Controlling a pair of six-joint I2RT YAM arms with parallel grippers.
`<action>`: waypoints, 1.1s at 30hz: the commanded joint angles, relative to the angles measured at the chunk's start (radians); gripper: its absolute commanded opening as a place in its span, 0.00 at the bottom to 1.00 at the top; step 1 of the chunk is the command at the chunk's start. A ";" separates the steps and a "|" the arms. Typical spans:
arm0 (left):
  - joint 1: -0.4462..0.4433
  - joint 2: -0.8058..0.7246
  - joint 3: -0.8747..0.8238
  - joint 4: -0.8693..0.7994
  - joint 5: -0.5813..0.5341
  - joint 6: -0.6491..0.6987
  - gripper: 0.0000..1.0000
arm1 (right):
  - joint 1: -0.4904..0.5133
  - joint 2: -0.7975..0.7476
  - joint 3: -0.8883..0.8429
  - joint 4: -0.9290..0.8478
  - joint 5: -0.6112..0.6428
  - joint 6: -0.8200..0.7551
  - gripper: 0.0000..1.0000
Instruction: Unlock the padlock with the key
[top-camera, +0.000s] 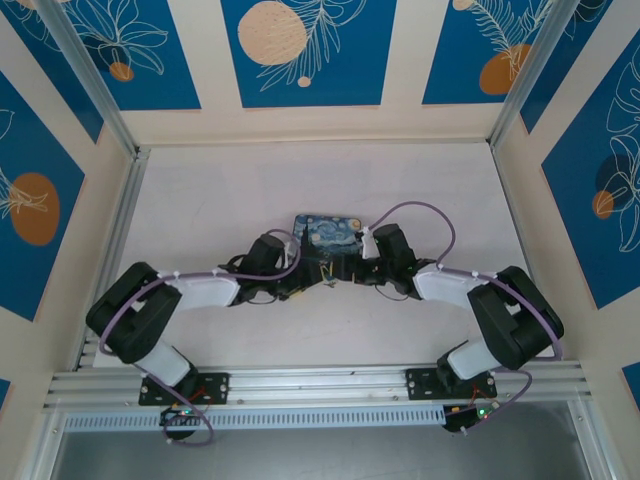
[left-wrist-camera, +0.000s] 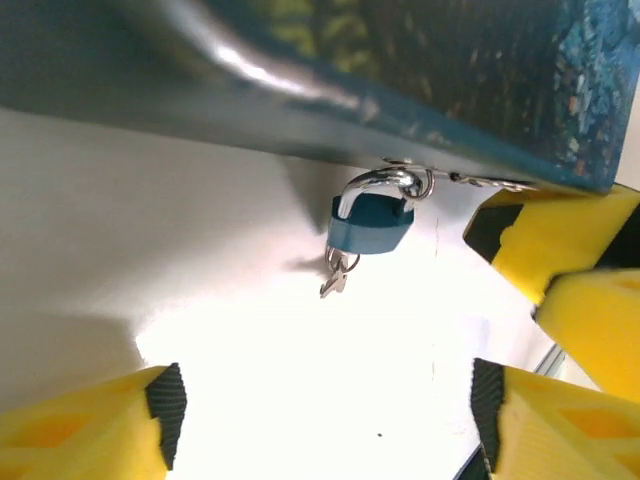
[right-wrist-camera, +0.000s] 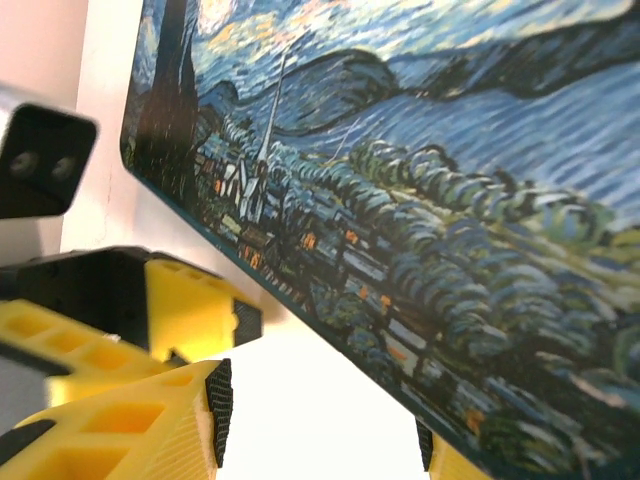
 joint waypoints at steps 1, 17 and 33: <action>0.005 -0.088 0.000 -0.097 -0.058 0.019 0.84 | -0.022 0.020 0.048 0.014 0.010 -0.005 0.53; 0.077 -0.118 0.172 -0.325 -0.177 0.130 1.00 | -0.062 0.011 0.030 0.012 -0.050 -0.092 0.51; 0.126 0.001 0.306 -0.366 -0.146 0.184 1.00 | -0.006 0.193 0.047 0.143 -0.025 -0.120 0.45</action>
